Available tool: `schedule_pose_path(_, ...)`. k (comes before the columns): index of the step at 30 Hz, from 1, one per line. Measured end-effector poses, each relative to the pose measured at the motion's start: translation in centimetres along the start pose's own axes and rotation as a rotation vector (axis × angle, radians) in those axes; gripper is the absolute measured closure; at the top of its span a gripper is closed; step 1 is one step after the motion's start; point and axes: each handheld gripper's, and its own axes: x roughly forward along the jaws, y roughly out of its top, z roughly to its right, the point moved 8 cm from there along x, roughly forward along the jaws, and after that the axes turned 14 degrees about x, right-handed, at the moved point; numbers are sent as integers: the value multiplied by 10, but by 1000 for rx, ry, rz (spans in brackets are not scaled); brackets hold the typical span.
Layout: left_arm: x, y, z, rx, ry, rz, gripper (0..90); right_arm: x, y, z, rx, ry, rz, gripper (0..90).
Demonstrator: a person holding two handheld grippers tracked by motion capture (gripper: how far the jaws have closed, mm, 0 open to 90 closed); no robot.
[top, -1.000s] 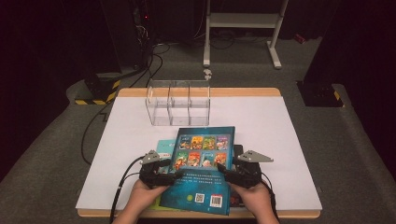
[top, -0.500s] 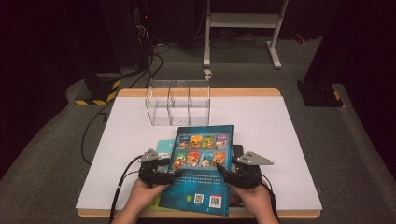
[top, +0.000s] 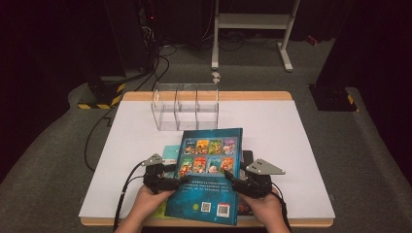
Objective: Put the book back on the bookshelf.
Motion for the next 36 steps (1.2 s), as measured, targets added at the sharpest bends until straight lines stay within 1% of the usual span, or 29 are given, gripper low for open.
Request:
schedule_pose_path(4, 0, 1, 0, -12, -13, -1, 88, -1, 2, -3, -16, 3, 13, 413)
schedule_pose_path(5, 0, 2, 1, -27, -22, 0, 88, -1, 2, -3, -20, 4, 14, 413)
schedule_pose_path(6, 0, 2, 1, -27, -22, 0, 88, -1, 2, -3, -20, 4, 14, 413)
schedule_pose_path(8, 0, 2, 1, -38, -34, -2, 87, -2, 4, -6, -33, 7, 23, 414)
schedule_pose_path(10, -1, 2, 0, -32, -41, -8, 86, -3, 4, -6, -33, 7, 23, 414)
schedule_pose_path(13, -1, 2, 1, -38, -55, -11, 92, -2, 5, -8, -37, 12, 24, 416)
schedule_pose_path(18, -2, 3, 1, -42, -62, -14, 104, -2, 4, -7, -33, 14, 24, 417)
schedule_pose_path(20, -2, 3, 2, -49, -67, -11, 109, -2, 4, -7, -34, 16, 26, 418)
schedule_pose_path(21, -1, 4, 1, -59, -72, -2, 107, -2, 4, -8, -39, 18, 29, 418)
schedule_pose_path(23, 0, 4, 1, -60, -70, 4, 97, -2, 4, -8, -39, 20, 27, 418)
schedule_pose_path(25, 1, 4, 1, -58, -70, 2, 86, -2, 5, -8, -42, 23, 30, 419)
schedule_pose_path(28, 1, 5, 2, -70, -70, 3, 80, -1, 4, -9, -41, 25, 28, 419)
schedule_pose_path(29, 1, 5, 2, -64, -70, -3, 83, -1, 5, -9, -38, 27, 26, 418)
schedule_pose_path(31, 0, 5, 2, -65, -66, -4, 86, -1, 5, -9, -33, 26, 24, 418)
schedule_pose_path(32, 0, 6, 1, -68, -61, -4, 91, -1, 5, -9, -17, 25, 16, 418)
schedule_pose_path(33, 0, 7, 1, -81, -55, 1, 105, 1, 6, -8, 3, 32, -1, 418)
schedule_pose_path(34, -2, 7, -1, -65, -55, -5, 105, 1, 6, -8, 3, 32, -1, 418)
schedule_pose_path(35, -3, 8, -2, -73, -53, 1, 117, 2, 8, -9, 13, 36, -14, 418)
schedule_pose_path(36, -4, 11, -2, -77, -48, 14, 121, 3, 10, -9, 12, 40, -18, 418)
